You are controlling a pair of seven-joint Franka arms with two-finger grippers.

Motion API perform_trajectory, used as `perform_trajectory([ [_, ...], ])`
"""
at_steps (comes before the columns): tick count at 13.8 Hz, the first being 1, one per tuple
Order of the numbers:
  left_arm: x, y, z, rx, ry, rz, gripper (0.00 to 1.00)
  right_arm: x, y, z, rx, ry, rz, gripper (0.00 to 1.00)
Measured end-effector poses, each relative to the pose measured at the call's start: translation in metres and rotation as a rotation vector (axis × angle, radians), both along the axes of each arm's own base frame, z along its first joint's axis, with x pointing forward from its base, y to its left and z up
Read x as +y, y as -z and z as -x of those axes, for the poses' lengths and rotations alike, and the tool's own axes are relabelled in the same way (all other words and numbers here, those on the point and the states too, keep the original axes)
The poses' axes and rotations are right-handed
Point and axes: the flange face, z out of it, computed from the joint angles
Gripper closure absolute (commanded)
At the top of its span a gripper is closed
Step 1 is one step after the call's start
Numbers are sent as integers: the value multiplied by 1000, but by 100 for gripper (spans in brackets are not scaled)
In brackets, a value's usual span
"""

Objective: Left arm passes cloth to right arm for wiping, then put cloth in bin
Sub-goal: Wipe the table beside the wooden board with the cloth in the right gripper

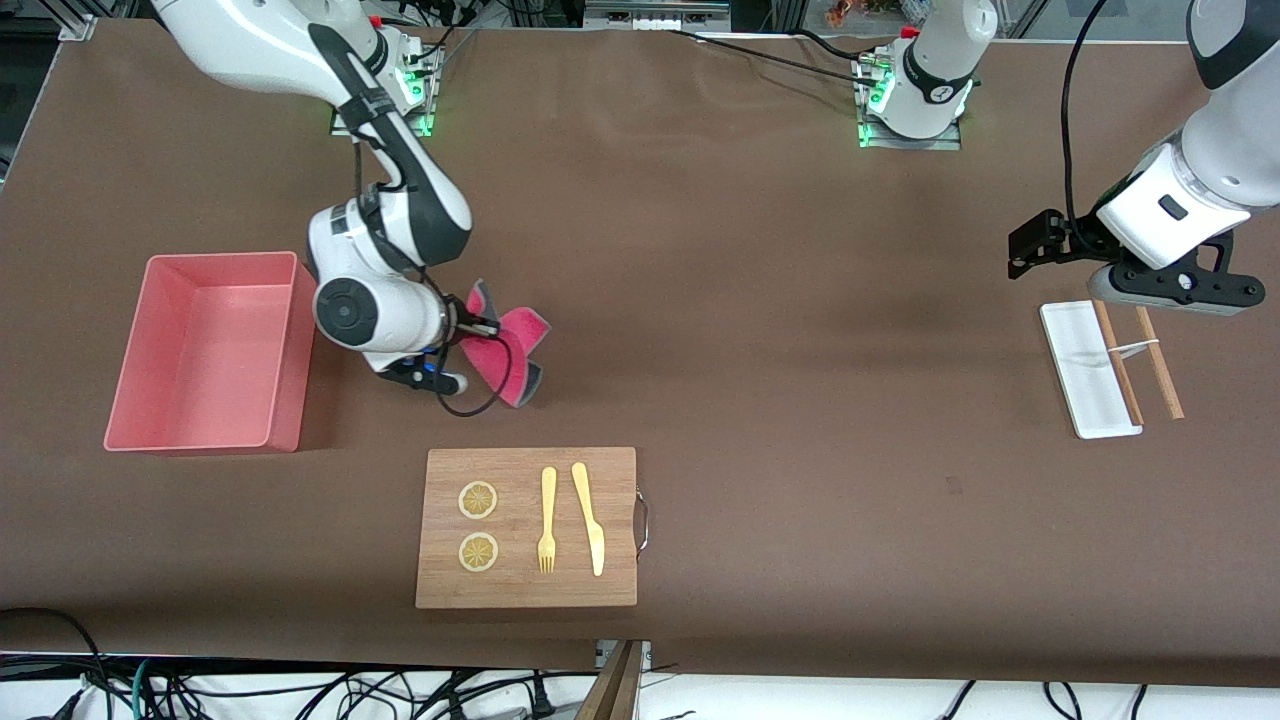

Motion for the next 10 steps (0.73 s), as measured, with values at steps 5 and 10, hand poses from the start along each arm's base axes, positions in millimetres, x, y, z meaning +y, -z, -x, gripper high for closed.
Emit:
perform_trajectory([
  [5, 0, 0, 0, 0, 0, 0, 0, -108, 1, -6, -16, -150, -35, 100],
  [10, 0, 0, 0, 0, 0, 0, 0, -186, -13, -15, -53, -247, -70, 100],
])
